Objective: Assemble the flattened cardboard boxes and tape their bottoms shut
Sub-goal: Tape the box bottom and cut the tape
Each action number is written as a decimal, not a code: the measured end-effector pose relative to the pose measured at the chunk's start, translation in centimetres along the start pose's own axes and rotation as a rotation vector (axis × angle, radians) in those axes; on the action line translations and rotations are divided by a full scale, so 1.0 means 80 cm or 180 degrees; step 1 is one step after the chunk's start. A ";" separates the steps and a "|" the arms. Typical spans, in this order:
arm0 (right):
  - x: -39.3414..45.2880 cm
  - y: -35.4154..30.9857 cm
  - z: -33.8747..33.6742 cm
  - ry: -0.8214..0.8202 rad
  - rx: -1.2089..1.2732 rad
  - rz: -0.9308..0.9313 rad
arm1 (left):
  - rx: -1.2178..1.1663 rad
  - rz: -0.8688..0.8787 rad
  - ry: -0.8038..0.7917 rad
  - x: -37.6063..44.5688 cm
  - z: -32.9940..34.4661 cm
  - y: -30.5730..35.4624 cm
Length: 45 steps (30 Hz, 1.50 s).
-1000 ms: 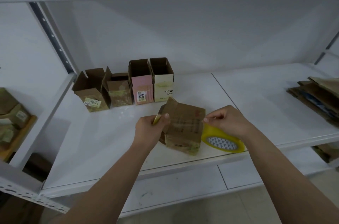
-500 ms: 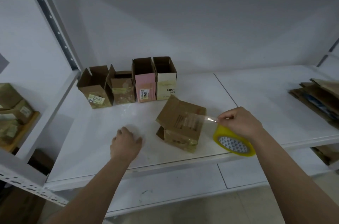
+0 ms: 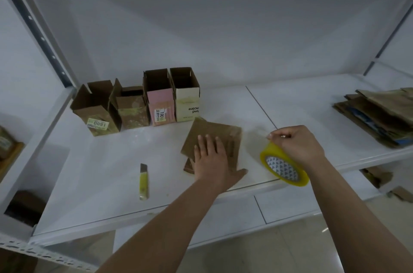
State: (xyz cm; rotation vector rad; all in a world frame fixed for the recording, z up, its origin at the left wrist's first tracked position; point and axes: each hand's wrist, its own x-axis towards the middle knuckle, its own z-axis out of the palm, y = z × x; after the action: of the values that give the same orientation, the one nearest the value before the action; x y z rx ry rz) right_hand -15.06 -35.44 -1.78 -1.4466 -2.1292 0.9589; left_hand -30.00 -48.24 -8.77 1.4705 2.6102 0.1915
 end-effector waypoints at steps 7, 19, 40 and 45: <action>0.012 -0.013 0.006 -0.0056 0.0550 -0.0117 | -0.1208 -0.0350 0.0171 0.017 -0.009 -0.044; 0.003 -0.108 0.028 -0.0955 0.0934 -0.0708 | -0.3471 -0.0193 0.1088 -0.023 0.000 -0.136; 0.005 -0.100 0.085 -0.1572 -0.0602 -0.0747 | -0.4763 -0.0174 0.0489 -0.030 0.006 -0.126; 0.008 -0.096 0.087 -0.1607 -0.0691 -0.0723 | -0.5051 -0.0194 0.0473 -0.026 0.010 -0.133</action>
State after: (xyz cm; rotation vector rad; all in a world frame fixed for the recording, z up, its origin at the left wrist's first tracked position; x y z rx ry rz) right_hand -24.89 -38.86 -1.05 -1.0953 -2.7653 1.1207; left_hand -37.70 -55.49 -11.37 0.6863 1.5054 1.8024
